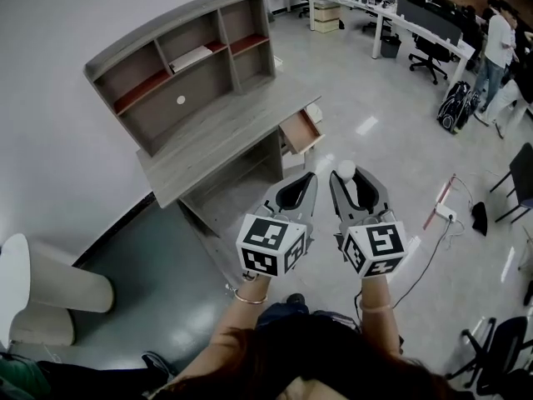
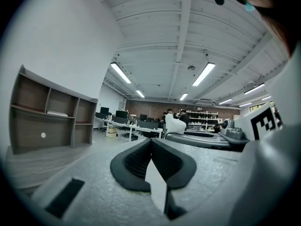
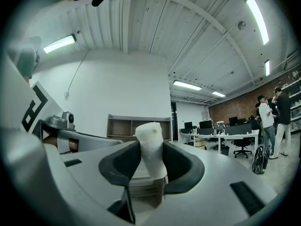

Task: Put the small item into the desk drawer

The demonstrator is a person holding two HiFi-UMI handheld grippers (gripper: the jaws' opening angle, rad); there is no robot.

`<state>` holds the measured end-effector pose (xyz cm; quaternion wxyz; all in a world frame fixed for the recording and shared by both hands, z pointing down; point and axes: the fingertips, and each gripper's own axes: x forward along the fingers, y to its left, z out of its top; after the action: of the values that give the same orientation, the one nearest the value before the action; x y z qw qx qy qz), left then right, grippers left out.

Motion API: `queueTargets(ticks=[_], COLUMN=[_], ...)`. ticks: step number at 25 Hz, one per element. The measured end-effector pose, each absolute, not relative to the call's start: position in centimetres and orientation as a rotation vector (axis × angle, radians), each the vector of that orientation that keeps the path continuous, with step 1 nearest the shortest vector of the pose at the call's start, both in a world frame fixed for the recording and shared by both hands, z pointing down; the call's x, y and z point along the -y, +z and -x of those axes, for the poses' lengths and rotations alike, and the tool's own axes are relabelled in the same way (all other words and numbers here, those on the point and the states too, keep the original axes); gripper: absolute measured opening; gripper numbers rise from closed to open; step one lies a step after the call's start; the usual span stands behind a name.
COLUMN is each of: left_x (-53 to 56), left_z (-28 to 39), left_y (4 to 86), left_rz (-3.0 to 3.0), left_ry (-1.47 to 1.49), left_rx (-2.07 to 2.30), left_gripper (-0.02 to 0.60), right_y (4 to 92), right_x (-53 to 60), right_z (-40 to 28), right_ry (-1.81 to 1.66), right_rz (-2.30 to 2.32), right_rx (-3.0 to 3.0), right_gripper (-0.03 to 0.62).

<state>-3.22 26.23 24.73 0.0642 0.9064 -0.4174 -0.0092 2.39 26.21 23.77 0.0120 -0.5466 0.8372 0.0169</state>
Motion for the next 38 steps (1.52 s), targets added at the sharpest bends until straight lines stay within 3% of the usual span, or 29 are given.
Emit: queueTargets(ticks=[15,38], left_x=[-21.2,-9.1], left_z=[6.5,2.3], left_y=[25.6,26.7], left_rz=[-2.712,-2.703], left_ry=[-0.045,-0.007], left_rx=[1.250,1.264], left_gripper=[0.015,0.015], right_y=[24.4,25.7], right_x=[-21.5,-9.5], right_z=[0.8,-2.8], right_ry=[0.023,-0.014], right_rz=[1.731,1.701], right_rx=[-2.610,-2.616], right_gripper=[0.138,0.138])
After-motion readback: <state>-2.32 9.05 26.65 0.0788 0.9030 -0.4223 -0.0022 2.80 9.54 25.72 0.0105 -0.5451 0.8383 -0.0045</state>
